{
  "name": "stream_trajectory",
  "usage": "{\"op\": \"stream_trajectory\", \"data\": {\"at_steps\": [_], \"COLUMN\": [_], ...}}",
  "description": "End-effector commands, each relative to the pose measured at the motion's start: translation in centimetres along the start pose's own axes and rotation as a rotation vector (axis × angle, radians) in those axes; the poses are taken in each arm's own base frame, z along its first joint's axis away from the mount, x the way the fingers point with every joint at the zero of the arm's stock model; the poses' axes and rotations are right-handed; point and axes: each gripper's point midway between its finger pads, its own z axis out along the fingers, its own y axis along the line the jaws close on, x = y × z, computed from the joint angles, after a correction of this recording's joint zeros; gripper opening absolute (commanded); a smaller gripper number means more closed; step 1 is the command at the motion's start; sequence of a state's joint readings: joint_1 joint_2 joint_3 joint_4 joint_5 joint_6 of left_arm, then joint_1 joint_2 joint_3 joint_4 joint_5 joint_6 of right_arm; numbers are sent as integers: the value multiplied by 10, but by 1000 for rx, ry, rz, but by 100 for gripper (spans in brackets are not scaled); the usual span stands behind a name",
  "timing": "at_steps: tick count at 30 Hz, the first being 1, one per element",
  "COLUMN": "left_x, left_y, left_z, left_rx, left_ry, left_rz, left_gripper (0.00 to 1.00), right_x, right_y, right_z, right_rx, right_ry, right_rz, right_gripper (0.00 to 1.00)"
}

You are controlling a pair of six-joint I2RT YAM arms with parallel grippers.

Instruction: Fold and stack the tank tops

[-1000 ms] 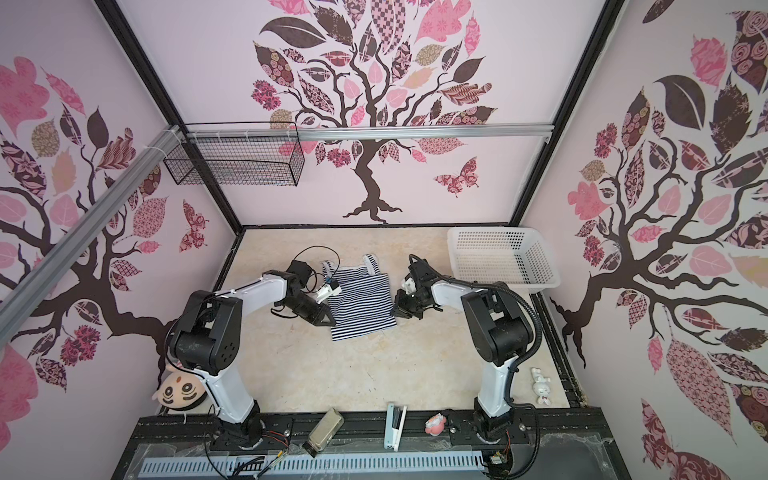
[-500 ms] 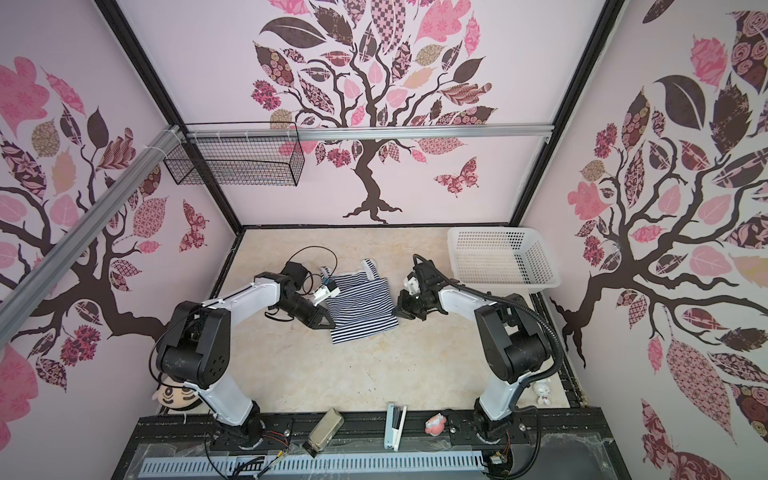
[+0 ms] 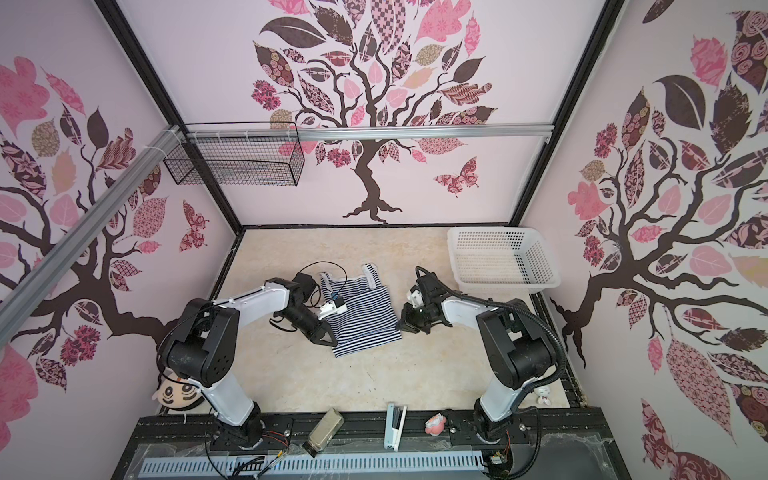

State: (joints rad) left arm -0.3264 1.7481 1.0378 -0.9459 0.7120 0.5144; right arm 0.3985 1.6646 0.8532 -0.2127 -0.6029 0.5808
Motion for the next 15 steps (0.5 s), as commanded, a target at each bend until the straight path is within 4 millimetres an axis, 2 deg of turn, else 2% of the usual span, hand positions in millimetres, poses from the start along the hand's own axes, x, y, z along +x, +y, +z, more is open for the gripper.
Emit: {"op": "stream_trajectory", "data": {"at_steps": [1,6,15], "left_x": [10,18,28], "left_y": [-4,-4,3], "left_z": [2,5,21], "left_rx": [10,17,32], "left_ry": [51,96,200], "left_rz": [19,24,3], "left_gripper": [7,8,11], "right_x": [0,6,26], "right_y": [16,14,-13], "right_z": [-12,-16,-4], "right_rx": [-35,-37,6], "right_ry": [-27,-32,9], "right_rz": [-37,-34,8], "right_gripper": [4,3,5]}}
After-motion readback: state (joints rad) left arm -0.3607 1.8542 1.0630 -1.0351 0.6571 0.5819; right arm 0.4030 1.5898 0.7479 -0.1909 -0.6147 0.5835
